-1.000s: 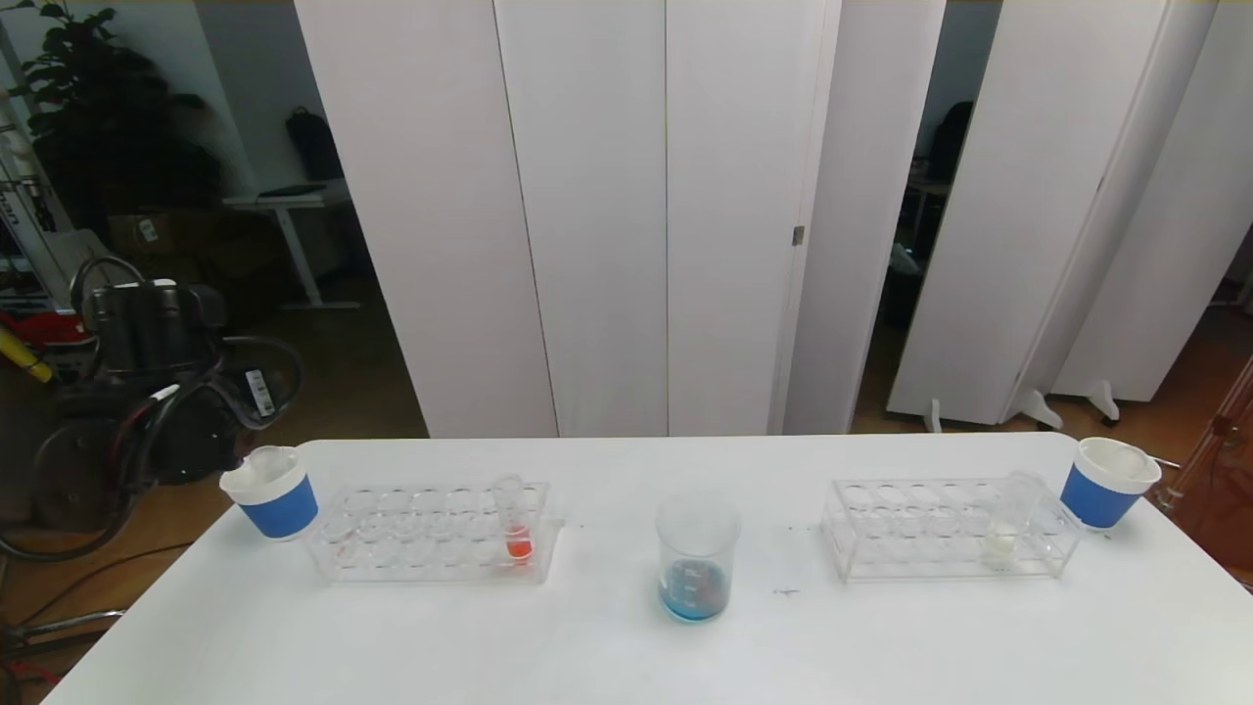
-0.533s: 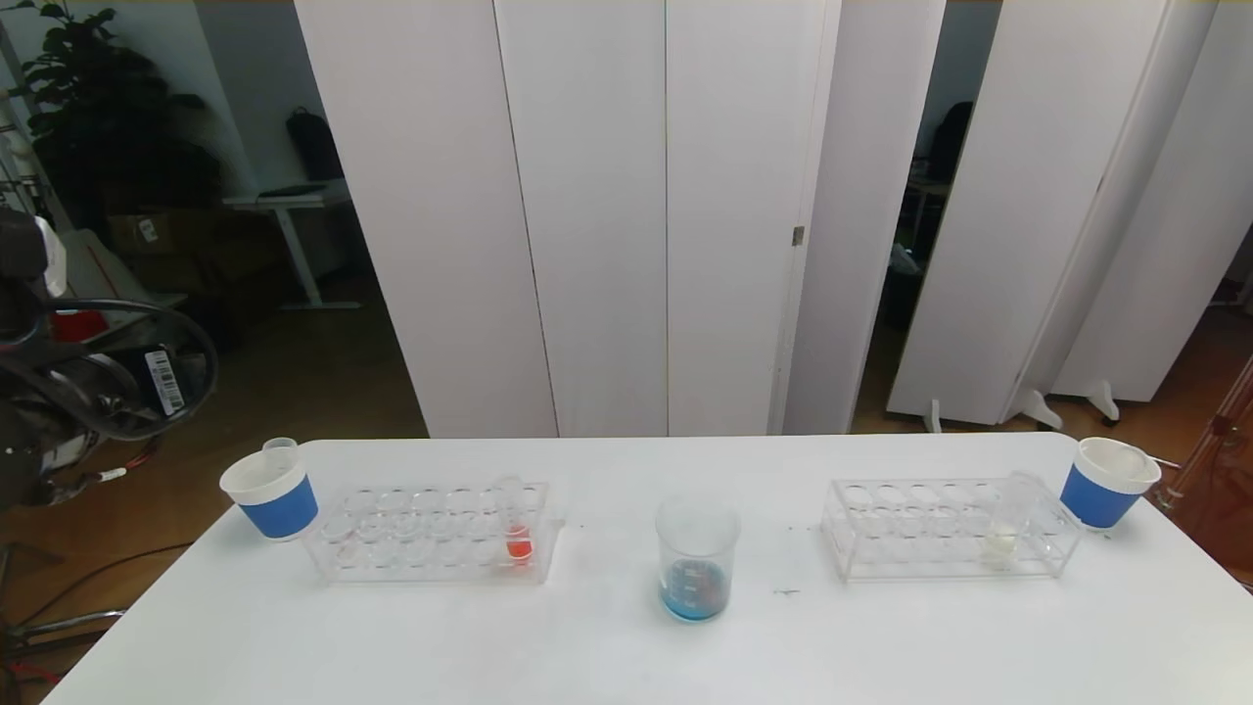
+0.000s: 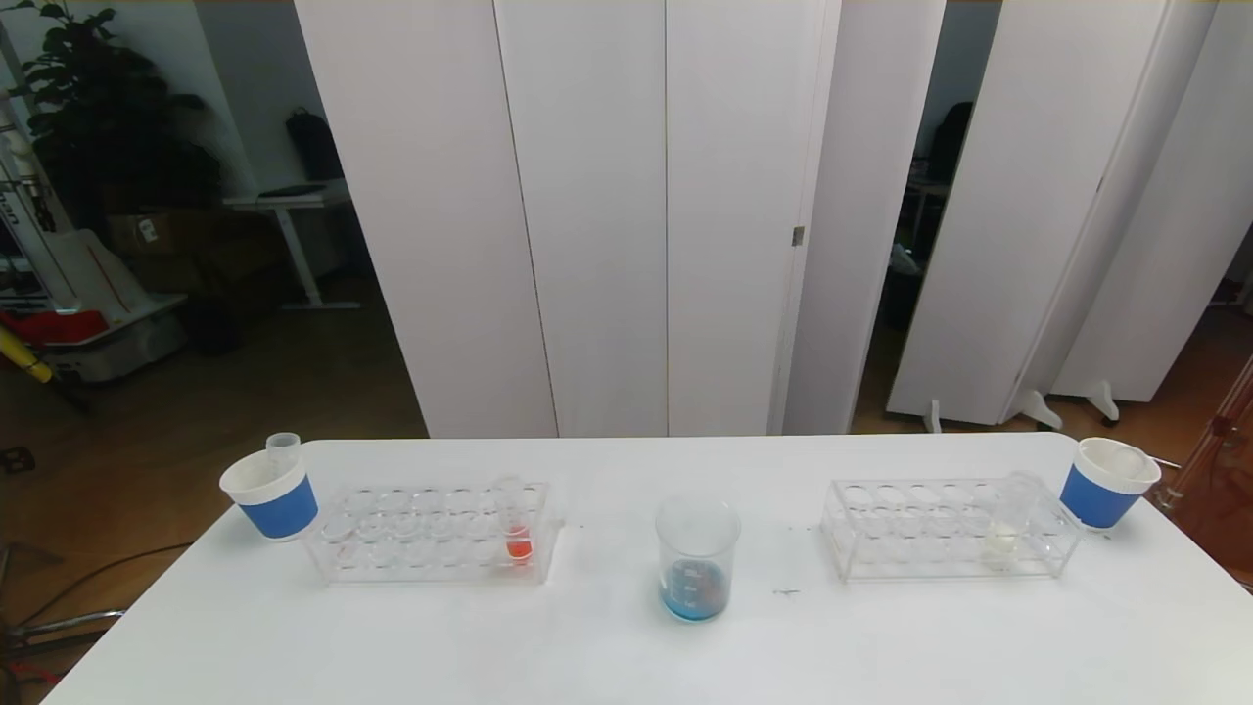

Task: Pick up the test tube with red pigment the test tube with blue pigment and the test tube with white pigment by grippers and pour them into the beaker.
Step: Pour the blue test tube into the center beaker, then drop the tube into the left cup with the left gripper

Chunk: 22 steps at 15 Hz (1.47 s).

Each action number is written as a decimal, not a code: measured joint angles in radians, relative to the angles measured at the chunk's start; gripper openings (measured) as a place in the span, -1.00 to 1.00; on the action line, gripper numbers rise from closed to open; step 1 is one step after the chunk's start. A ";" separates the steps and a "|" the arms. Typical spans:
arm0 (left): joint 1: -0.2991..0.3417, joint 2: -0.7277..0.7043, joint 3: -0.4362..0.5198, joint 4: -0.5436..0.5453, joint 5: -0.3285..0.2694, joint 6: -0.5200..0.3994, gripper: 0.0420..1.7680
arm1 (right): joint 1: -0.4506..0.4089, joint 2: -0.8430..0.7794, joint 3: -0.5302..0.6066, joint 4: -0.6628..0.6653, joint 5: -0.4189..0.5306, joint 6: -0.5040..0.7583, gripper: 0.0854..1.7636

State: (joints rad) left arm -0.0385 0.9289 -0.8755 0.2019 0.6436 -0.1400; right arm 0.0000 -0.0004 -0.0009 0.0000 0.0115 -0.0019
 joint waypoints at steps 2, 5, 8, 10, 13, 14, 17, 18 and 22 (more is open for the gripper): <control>-0.001 -0.119 0.022 0.042 -0.036 0.030 0.97 | 0.000 0.000 0.000 0.000 0.000 0.000 0.98; -0.002 -0.293 0.082 0.071 -0.097 0.098 0.97 | 0.000 0.000 0.000 0.000 0.000 0.000 0.98; 0.006 -0.445 0.136 0.163 -0.129 0.124 0.97 | 0.000 0.000 0.000 0.000 0.000 0.001 0.98; 0.007 -0.527 0.166 0.187 -0.187 0.126 0.97 | 0.000 0.000 0.000 0.000 0.000 0.000 0.98; 0.012 -0.631 0.237 0.183 -0.303 0.127 0.97 | 0.000 0.000 0.000 0.000 0.000 0.000 0.98; 0.014 -0.661 0.263 0.183 -0.330 0.126 0.97 | 0.000 0.000 0.000 0.000 0.000 0.000 0.98; 0.030 -0.752 0.355 0.176 -0.432 0.124 0.97 | 0.000 0.000 0.000 0.000 0.000 0.000 0.98; 0.032 -0.783 0.392 0.162 -0.483 0.124 0.97 | 0.000 0.000 0.000 0.000 0.000 0.000 0.98; 0.035 -0.885 0.571 0.061 -0.624 0.125 0.97 | 0.000 0.000 0.000 0.000 0.000 0.001 0.98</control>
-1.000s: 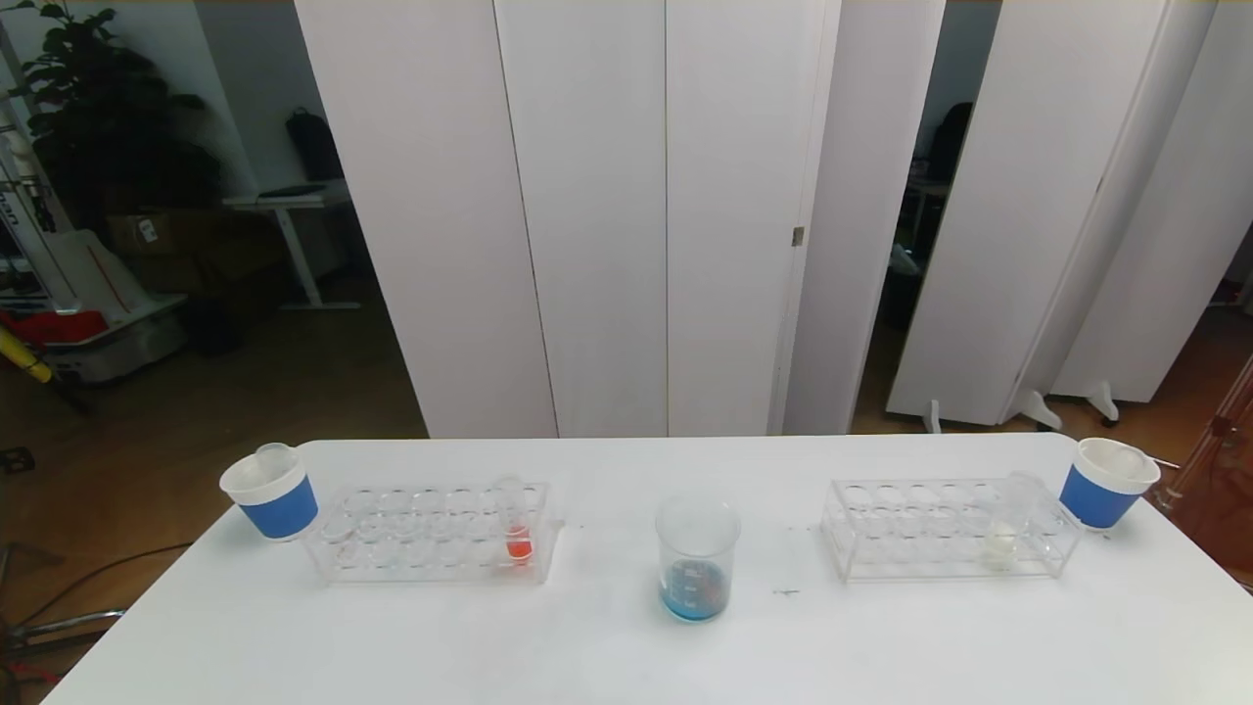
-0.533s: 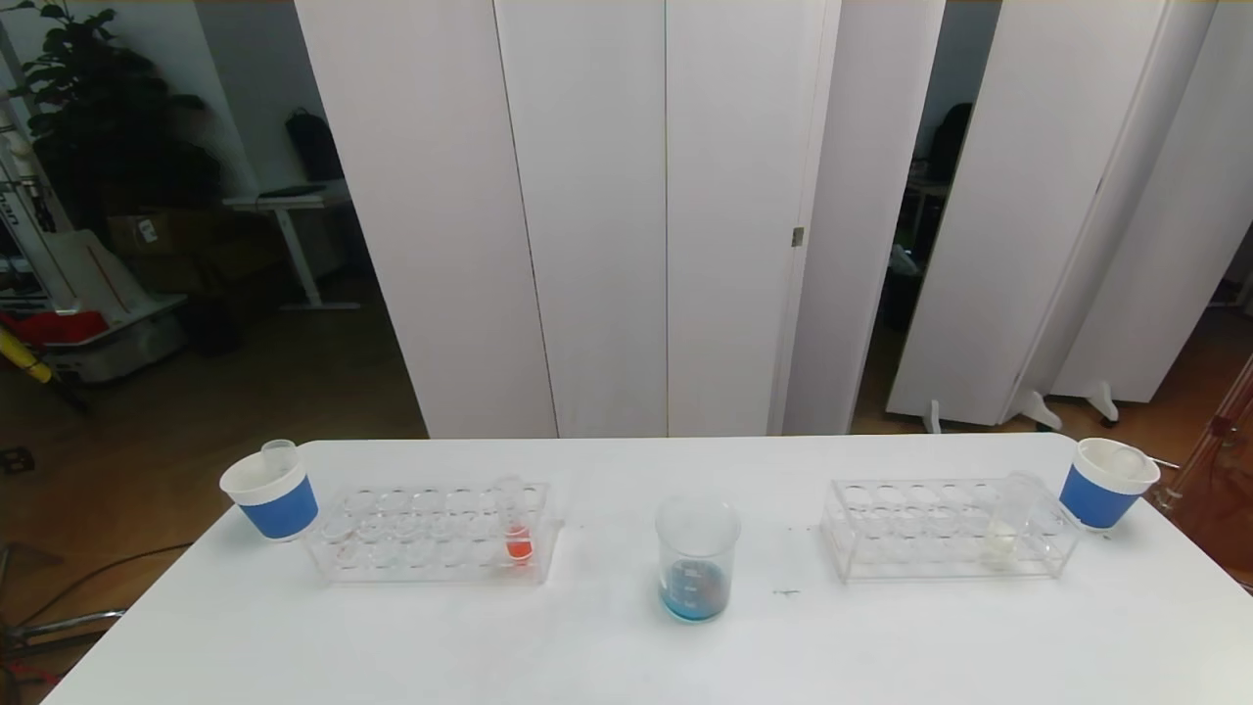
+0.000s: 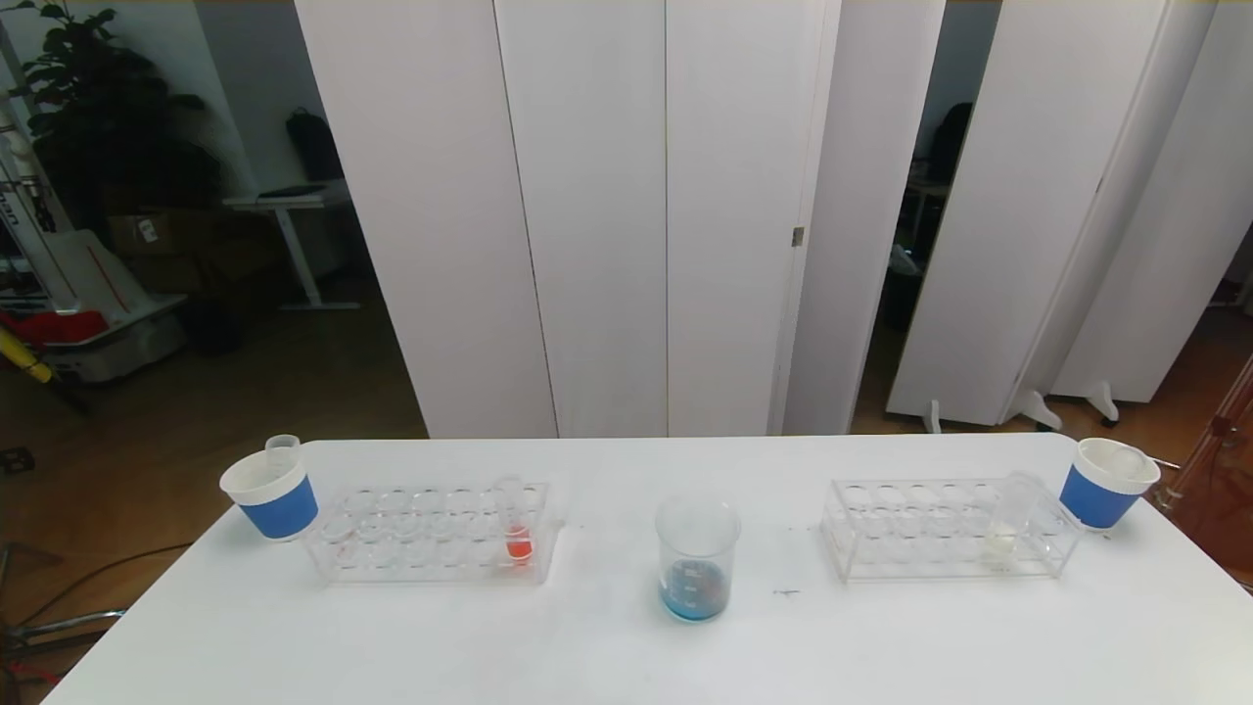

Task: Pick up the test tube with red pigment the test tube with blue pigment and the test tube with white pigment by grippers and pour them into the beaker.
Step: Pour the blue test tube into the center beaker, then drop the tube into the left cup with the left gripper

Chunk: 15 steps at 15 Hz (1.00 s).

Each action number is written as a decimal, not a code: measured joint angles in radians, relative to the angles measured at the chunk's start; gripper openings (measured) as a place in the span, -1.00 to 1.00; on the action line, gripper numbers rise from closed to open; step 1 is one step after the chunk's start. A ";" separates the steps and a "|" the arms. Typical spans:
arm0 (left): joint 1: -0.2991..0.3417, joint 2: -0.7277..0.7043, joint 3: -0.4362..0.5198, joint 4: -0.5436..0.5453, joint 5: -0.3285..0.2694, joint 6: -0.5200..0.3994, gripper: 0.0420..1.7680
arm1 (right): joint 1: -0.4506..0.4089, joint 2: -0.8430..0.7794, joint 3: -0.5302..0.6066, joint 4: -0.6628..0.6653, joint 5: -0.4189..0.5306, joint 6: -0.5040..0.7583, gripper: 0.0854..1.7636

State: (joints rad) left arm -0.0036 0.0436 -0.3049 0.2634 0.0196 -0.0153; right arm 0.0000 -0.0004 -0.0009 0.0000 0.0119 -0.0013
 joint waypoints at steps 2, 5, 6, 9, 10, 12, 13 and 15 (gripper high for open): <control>0.001 -0.026 0.092 -0.081 -0.014 0.001 0.97 | 0.000 0.000 0.000 0.000 0.000 0.000 0.98; 0.000 -0.042 0.209 -0.168 -0.015 0.001 0.97 | 0.000 0.000 0.000 0.000 0.000 0.000 0.98; 0.000 -0.043 0.231 -0.175 -0.016 0.002 0.97 | 0.000 0.000 0.000 0.000 0.000 0.000 0.98; 0.000 -0.044 0.250 -0.179 -0.014 0.002 0.97 | 0.000 0.000 0.000 0.000 0.000 0.000 0.98; 0.000 -0.044 0.258 -0.180 -0.014 0.007 0.97 | 0.000 0.000 0.000 0.000 0.000 0.000 0.98; 0.000 -0.044 0.273 -0.205 -0.016 0.011 0.97 | 0.000 0.000 0.000 0.000 0.000 0.000 0.98; 0.000 -0.044 0.277 -0.208 -0.017 0.011 0.97 | 0.000 0.000 0.000 0.000 0.000 -0.001 0.98; 0.001 -0.044 0.280 -0.209 -0.017 0.011 0.97 | 0.000 0.000 0.000 0.000 0.000 0.000 0.98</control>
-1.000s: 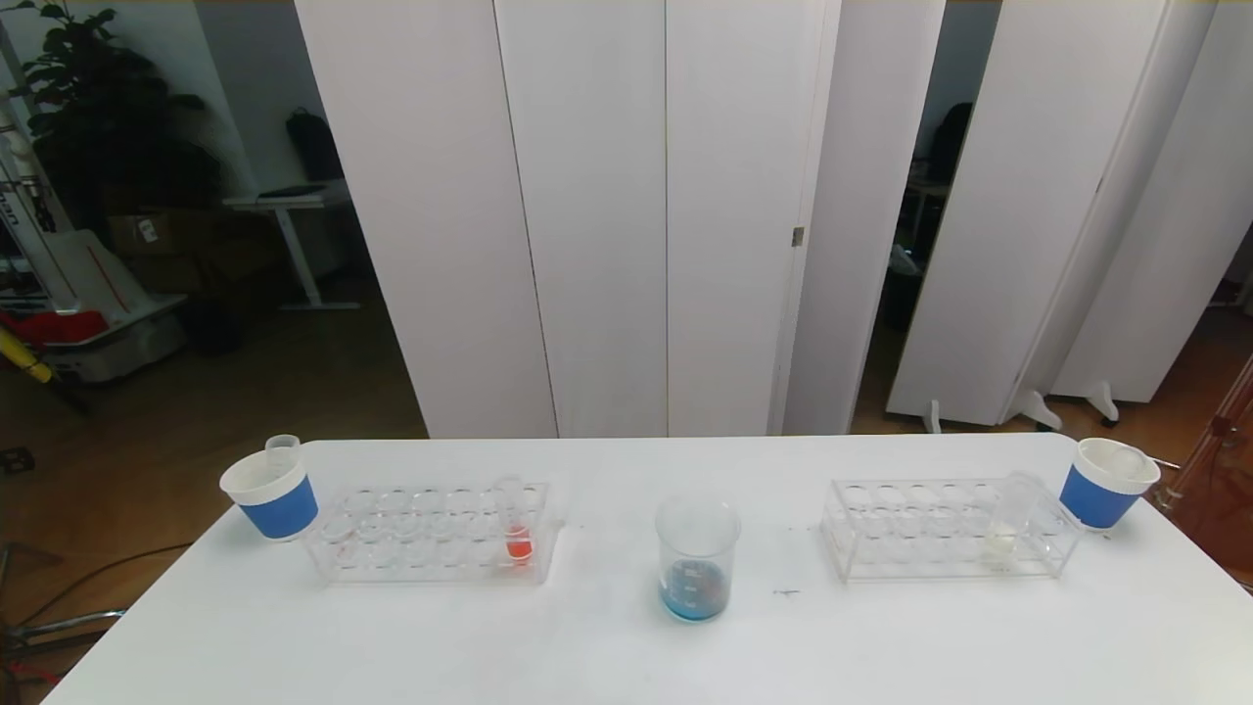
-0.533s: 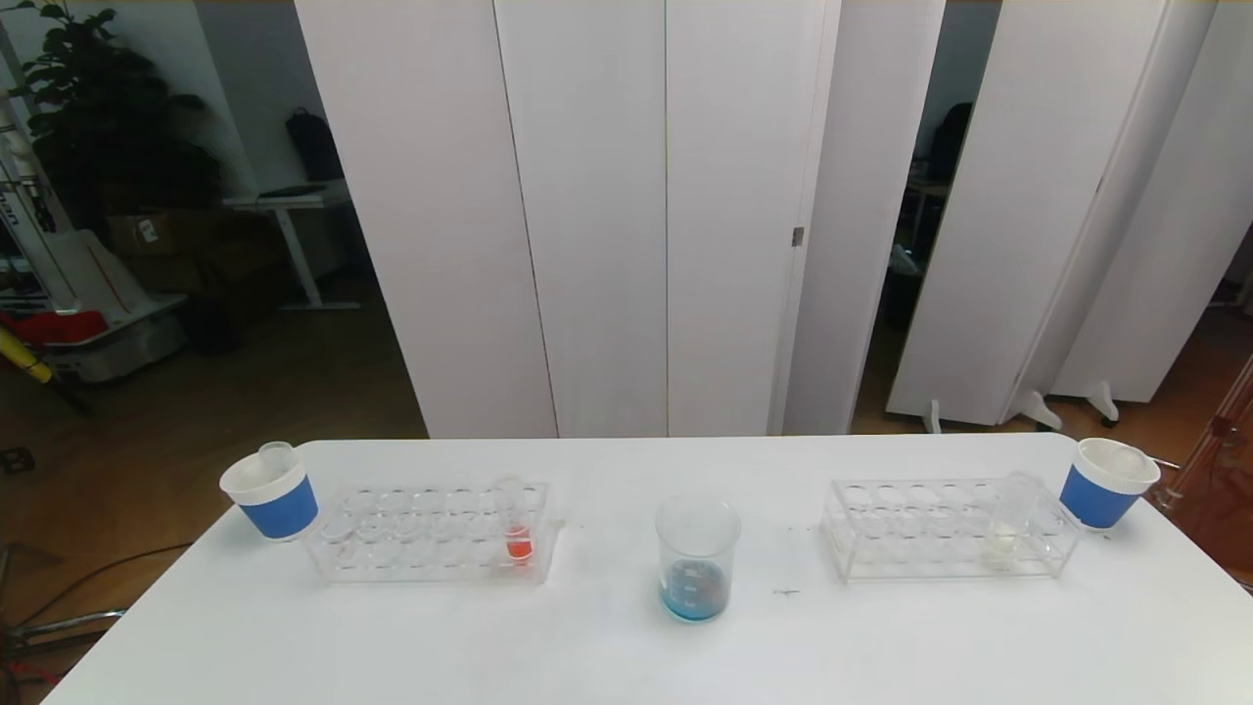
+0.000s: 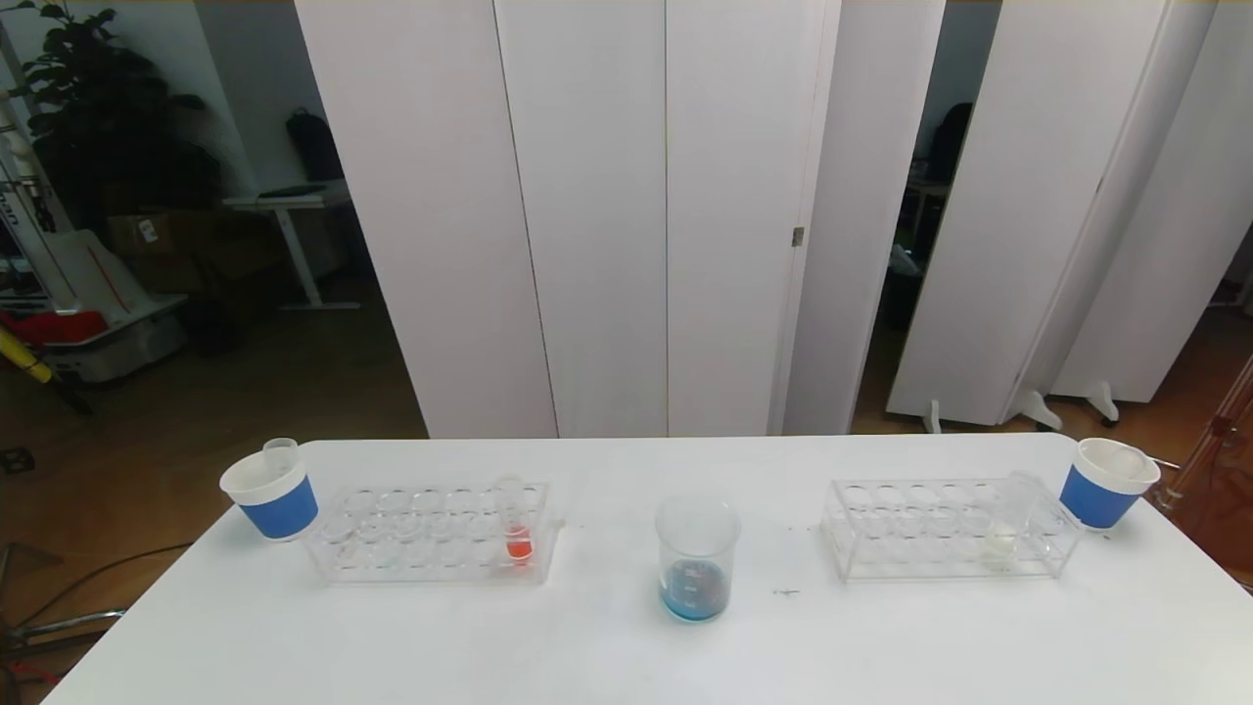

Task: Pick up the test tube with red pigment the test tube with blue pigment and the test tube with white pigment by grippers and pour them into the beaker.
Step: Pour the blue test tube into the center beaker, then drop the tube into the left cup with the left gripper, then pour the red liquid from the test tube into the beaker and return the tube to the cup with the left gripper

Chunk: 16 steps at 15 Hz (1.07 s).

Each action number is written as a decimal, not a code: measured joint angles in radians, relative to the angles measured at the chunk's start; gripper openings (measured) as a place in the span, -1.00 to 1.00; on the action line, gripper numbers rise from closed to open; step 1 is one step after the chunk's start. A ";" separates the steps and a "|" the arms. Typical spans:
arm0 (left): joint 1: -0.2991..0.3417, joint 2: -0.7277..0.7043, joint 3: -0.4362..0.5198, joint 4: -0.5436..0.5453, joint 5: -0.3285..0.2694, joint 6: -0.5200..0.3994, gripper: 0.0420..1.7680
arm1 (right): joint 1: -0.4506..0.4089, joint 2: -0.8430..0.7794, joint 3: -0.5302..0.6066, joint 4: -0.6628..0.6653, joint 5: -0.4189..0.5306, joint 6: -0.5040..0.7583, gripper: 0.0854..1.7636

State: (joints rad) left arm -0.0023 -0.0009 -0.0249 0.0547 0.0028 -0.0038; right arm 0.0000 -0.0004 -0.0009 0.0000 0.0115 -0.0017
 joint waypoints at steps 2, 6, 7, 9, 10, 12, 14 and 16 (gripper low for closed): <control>0.000 0.000 0.001 0.000 0.000 0.000 0.97 | 0.000 0.000 0.000 0.000 0.000 0.000 0.98; 0.000 0.000 0.001 0.000 0.000 0.000 0.97 | 0.000 0.000 0.000 0.000 0.000 0.000 0.98; 0.000 0.000 0.003 -0.013 0.000 0.000 0.97 | 0.000 0.000 0.000 0.000 0.000 0.000 0.98; 0.000 0.000 0.016 -0.063 0.000 0.001 0.97 | 0.000 0.000 0.000 0.000 0.000 0.000 0.98; 0.000 0.000 0.020 -0.063 0.000 0.001 0.97 | 0.000 0.000 0.000 0.000 0.000 0.000 0.98; 0.000 0.000 0.022 -0.063 0.000 0.001 0.97 | 0.000 0.000 0.000 0.000 0.000 0.000 0.98; 0.001 0.000 0.023 -0.062 0.000 0.001 0.97 | 0.000 0.000 0.000 0.000 0.000 0.000 0.98; 0.001 0.000 0.023 -0.062 0.000 0.001 0.97 | 0.000 0.000 0.000 0.000 0.000 0.000 0.98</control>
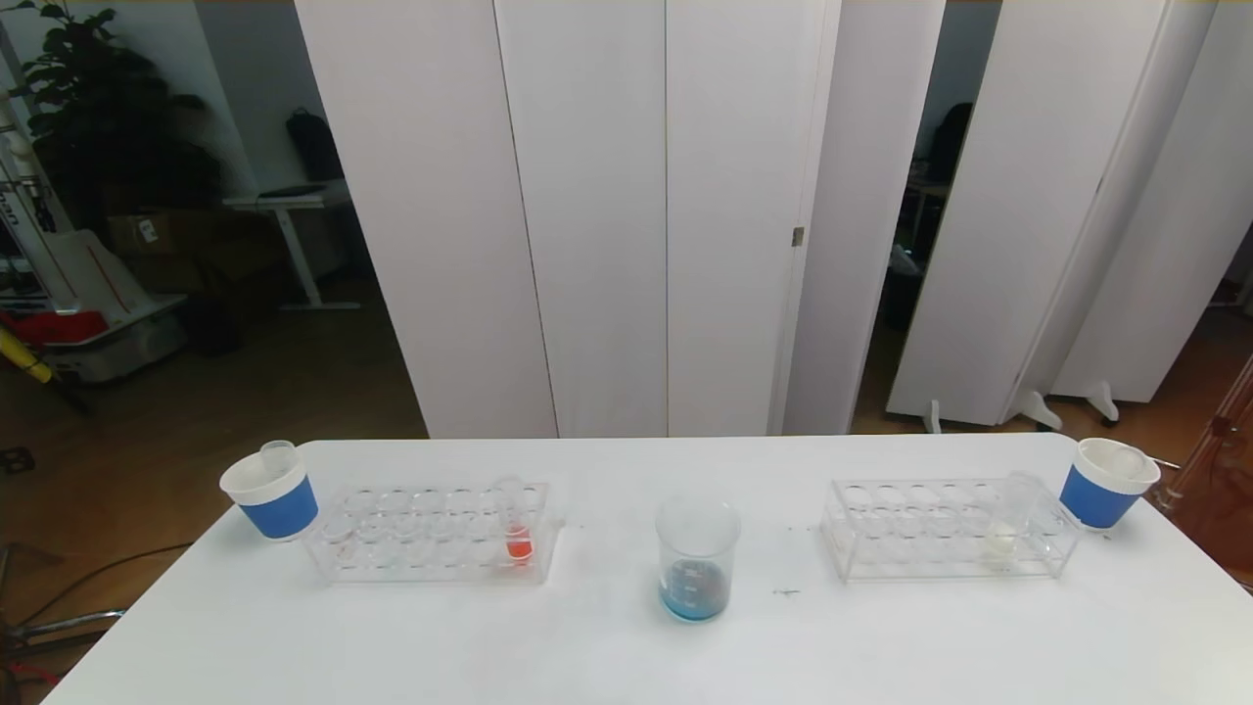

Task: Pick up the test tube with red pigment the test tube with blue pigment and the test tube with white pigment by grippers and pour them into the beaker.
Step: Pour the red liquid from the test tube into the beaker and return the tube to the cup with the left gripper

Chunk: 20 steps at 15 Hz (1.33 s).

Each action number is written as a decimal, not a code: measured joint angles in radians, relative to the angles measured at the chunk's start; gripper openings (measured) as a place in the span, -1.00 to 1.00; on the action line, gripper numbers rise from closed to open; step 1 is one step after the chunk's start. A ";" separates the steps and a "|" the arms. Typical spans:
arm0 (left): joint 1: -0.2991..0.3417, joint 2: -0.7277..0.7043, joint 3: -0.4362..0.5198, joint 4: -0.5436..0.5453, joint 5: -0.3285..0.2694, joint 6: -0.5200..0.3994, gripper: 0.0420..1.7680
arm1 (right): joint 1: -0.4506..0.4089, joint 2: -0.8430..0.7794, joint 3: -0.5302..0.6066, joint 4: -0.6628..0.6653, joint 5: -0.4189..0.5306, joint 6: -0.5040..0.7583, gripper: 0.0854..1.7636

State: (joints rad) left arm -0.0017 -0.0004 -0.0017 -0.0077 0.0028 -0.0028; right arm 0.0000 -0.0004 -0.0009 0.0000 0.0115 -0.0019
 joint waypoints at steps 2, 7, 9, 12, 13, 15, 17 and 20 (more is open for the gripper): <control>0.000 0.000 0.000 0.000 0.000 0.000 0.97 | 0.000 0.000 0.000 0.000 0.000 0.000 0.98; 0.000 0.000 0.000 0.000 0.000 0.000 0.97 | 0.000 0.000 0.000 0.000 0.000 0.000 0.98; 0.000 0.000 0.000 0.000 0.000 0.000 0.97 | 0.000 0.000 0.000 0.000 0.000 0.000 0.98; 0.000 0.000 0.000 0.000 0.000 0.000 0.97 | 0.000 0.000 0.000 0.000 0.000 0.001 0.98; 0.000 0.000 0.000 0.000 0.000 0.000 0.97 | 0.000 0.000 0.000 0.000 0.000 0.001 0.98; 0.000 0.000 0.000 0.000 0.000 0.000 0.97 | 0.000 0.000 0.000 0.000 0.000 0.001 0.98; 0.000 0.000 0.000 0.000 0.000 -0.001 0.97 | 0.000 0.000 0.000 0.000 0.000 0.000 0.98; 0.000 0.000 0.000 -0.001 0.000 -0.003 0.97 | 0.000 0.000 0.000 0.000 0.000 0.000 0.98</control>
State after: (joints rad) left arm -0.0017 0.0000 -0.0017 -0.0089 0.0028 -0.0062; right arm 0.0000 -0.0004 -0.0009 0.0000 0.0115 -0.0019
